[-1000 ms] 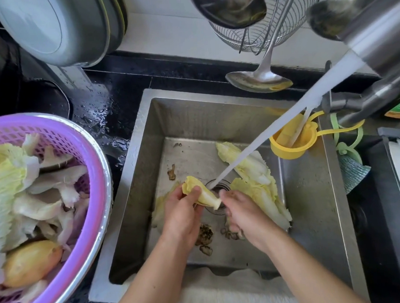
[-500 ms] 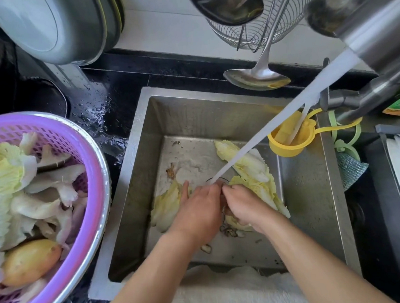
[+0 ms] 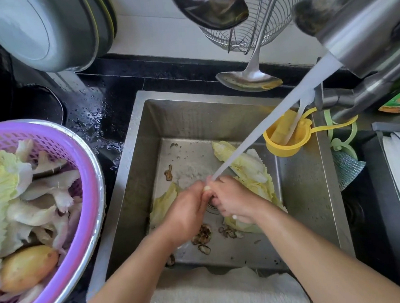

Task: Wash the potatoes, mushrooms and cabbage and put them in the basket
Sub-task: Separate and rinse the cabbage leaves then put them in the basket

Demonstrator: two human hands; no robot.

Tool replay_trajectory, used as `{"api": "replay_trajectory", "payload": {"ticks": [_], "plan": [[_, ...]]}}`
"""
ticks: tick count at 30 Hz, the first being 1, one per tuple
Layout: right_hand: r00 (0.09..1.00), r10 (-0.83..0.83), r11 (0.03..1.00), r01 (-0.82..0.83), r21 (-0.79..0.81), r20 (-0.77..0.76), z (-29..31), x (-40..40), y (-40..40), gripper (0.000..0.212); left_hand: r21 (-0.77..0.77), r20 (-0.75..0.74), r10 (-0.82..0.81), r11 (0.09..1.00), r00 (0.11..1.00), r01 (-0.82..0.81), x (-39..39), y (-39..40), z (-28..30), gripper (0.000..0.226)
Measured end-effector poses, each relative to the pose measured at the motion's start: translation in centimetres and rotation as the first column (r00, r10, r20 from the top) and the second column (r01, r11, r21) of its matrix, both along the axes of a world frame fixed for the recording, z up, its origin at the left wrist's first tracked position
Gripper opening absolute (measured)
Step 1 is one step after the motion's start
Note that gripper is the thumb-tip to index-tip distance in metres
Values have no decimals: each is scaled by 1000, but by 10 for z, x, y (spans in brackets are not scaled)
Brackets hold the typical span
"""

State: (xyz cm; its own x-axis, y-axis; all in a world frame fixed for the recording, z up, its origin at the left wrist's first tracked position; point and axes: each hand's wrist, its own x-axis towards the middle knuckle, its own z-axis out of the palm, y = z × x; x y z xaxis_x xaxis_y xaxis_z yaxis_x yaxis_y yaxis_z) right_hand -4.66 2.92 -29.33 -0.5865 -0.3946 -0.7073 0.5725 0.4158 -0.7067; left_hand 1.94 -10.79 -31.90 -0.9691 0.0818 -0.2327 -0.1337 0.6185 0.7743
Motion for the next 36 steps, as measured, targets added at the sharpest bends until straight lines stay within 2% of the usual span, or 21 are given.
{"api": "replay_trajectory", "payload": {"ticks": [5,8,11,13,14,16,18,19,20,22,24,26,28,31,34,36], "plan": [[977,-192,980,195,-25,90,-8,13,-5,38,17,102,87,996,991,-89,3,9,-6,27],[954,-289,956,292,-28,86,-14,19,-5,39,-11,132,151,989,980,-151,2,19,0,28],[941,-336,941,337,-17,47,-14,23,-10,43,3,134,275,961,952,-277,4,32,5,28],[939,-343,939,343,25,32,-16,23,-13,41,-91,97,303,951,948,-295,6,37,5,19],[950,-311,949,309,68,20,-16,22,-13,37,-166,91,288,948,953,-270,7,36,7,16],[990,-134,967,138,213,-33,-18,15,-8,30,-325,101,141,940,985,-101,8,29,10,23],[996,59,933,-32,358,-65,-15,11,-2,33,-451,96,-39,889,995,79,9,20,15,29],[994,96,927,-67,370,-60,-11,9,-1,37,-491,83,-76,864,994,107,8,18,20,30],[997,74,935,-58,349,-33,-10,8,-1,43,-534,62,-102,837,993,119,6,18,24,32],[996,-77,963,62,264,46,-7,7,-4,49,-580,46,-124,804,991,128,1,22,30,32],[983,-179,965,166,202,47,-6,4,-8,45,-542,41,-101,833,994,107,-2,22,33,26],[980,-201,970,198,139,7,-5,1,-11,48,-386,65,2,922,998,23,-6,17,34,20],[969,-248,968,248,45,2,-1,1,-16,51,-251,83,84,966,993,-61,-7,13,31,18],[918,-389,920,391,-11,77,-2,7,-27,53,-157,112,223,966,968,-205,-5,15,26,20],[779,-572,801,598,-27,257,-3,15,-37,39,-92,107,372,927,922,-363,-4,25,26,25],[700,-647,729,684,-22,303,-6,17,-39,34,11,197,416,905,888,-426,-8,27,29,32]]}}
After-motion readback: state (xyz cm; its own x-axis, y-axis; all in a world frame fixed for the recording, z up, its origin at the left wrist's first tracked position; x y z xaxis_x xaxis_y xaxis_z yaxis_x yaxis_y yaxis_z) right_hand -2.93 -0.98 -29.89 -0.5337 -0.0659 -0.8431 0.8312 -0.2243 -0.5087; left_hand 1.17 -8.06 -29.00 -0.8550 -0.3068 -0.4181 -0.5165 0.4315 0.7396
